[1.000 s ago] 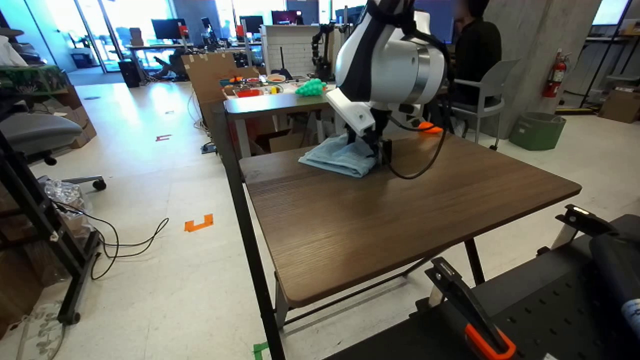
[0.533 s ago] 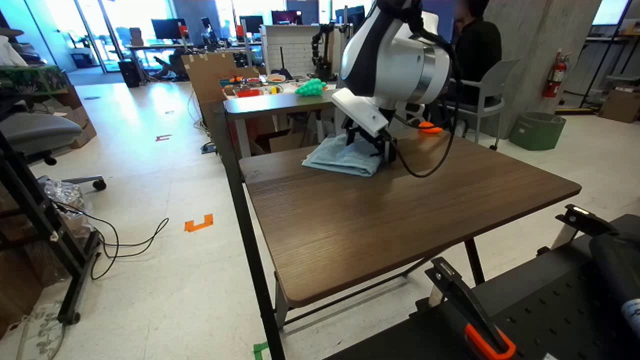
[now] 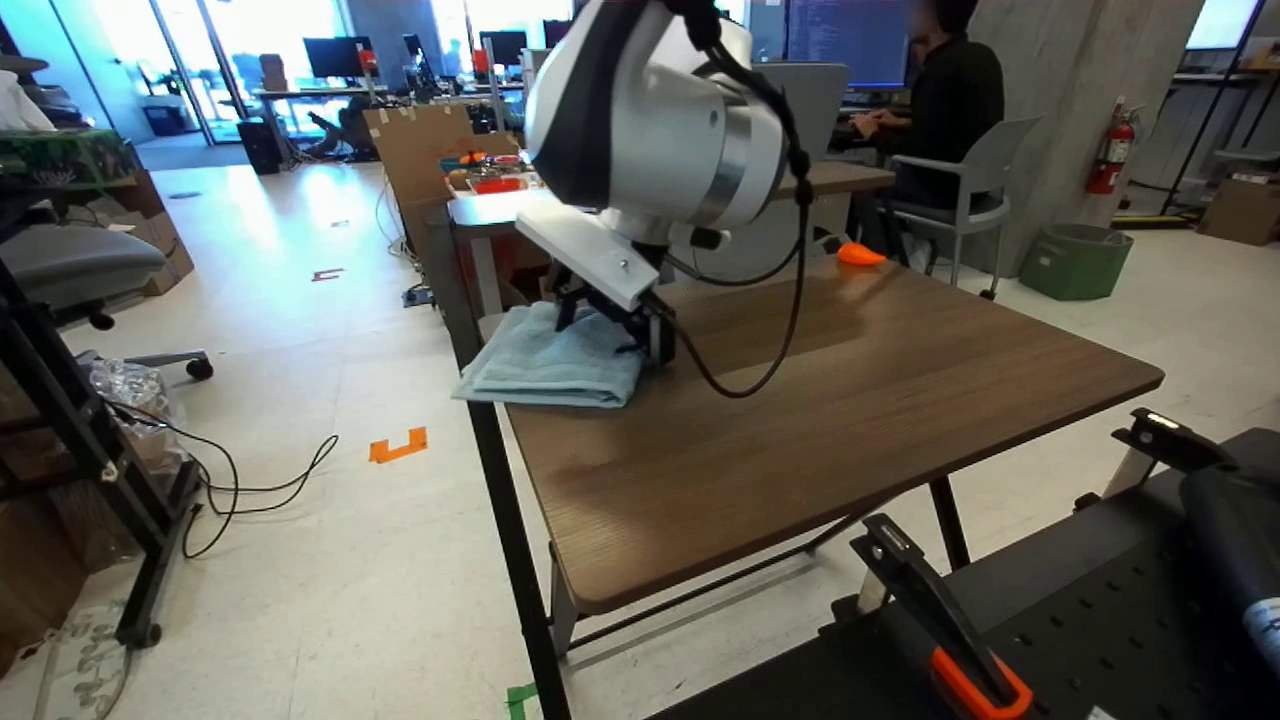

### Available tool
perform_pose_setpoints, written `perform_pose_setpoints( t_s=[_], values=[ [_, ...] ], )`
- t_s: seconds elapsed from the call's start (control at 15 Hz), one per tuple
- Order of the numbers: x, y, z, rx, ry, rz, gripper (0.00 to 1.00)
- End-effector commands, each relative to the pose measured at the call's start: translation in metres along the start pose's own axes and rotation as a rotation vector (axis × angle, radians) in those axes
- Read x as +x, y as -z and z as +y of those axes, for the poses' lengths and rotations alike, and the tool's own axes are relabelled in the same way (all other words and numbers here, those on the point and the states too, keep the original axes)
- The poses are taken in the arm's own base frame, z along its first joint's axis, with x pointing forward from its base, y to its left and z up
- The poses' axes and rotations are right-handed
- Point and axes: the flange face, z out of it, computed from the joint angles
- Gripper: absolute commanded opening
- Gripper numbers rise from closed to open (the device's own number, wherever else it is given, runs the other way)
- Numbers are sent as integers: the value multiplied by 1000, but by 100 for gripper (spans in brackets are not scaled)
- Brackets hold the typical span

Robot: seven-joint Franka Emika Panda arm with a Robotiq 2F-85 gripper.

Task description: Use the towel to wipe the table

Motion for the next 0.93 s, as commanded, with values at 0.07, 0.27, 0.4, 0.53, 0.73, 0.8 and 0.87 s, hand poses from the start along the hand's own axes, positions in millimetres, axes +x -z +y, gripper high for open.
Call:
perform_pose_setpoints(
  t_s=[0.07, 0.27, 0.4, 0.53, 0.73, 0.8, 0.87],
  values=[
    [-118, -29, 2, -12, 128, -51, 100],
    [-150, -30, -2, -9, 150, -14, 100],
    [-144, -25, -4, -10, 135, 21, 100],
    [-124, -13, -4, -4, 94, 58, 100],
    [-87, 2, -2, 23, 15, 104, 100],
    [-73, 9, 1, 29, -9, 124, 100],
    [-58, 13, 3, 37, -31, 143, 100]
  ],
)
